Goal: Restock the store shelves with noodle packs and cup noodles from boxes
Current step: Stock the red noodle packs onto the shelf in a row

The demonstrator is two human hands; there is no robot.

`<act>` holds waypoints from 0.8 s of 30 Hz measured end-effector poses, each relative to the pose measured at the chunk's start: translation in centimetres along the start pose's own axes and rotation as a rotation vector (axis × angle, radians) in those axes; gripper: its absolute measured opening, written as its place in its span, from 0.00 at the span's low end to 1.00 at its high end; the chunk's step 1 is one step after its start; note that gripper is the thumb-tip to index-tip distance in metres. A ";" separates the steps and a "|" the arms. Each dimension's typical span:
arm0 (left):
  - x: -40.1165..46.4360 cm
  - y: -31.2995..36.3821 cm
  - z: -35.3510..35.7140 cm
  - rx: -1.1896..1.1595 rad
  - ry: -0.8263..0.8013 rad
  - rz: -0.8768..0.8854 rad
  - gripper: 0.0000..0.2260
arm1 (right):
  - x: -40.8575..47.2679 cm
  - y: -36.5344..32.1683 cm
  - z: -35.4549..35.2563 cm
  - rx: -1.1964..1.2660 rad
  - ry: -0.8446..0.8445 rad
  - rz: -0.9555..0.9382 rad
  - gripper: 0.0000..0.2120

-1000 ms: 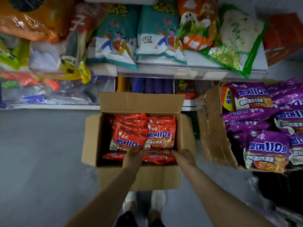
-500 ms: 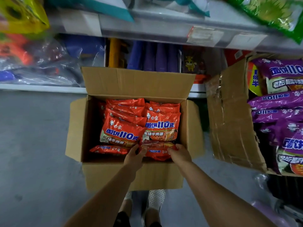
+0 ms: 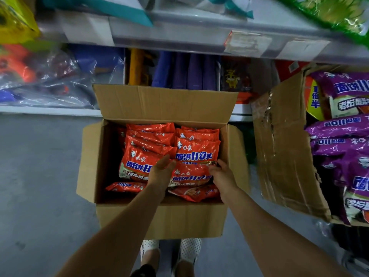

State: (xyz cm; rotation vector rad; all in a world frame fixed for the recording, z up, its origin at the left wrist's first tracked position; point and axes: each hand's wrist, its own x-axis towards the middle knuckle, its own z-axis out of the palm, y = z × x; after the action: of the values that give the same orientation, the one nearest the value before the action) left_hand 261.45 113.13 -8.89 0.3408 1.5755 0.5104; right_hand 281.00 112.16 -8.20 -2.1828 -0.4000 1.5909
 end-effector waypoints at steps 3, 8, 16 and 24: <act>0.7 -0.8 0.5 0.107 0.018 0.006 0.15 | 1.1 0.9 0.6 -0.182 0.123 -0.052 0.15; 1.7 -3.1 0.4 0.356 0.077 -0.006 0.15 | 2.3 2.9 0.9 -0.433 0.091 -0.074 0.10; 0.6 -1.2 -0.5 0.232 0.097 0.109 0.08 | 2.4 2.8 -0.6 -0.248 0.191 -0.298 0.09; -0.4 3.6 -2.7 -0.052 -0.042 0.128 0.13 | -1.0 -1.7 0.0 0.196 -0.102 -0.223 0.22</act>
State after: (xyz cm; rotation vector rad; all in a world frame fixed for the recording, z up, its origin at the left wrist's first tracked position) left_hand 258.46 115.68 -6.63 0.4121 1.5035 0.6383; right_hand 280.67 113.23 -6.56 -1.8487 -0.4776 1.5515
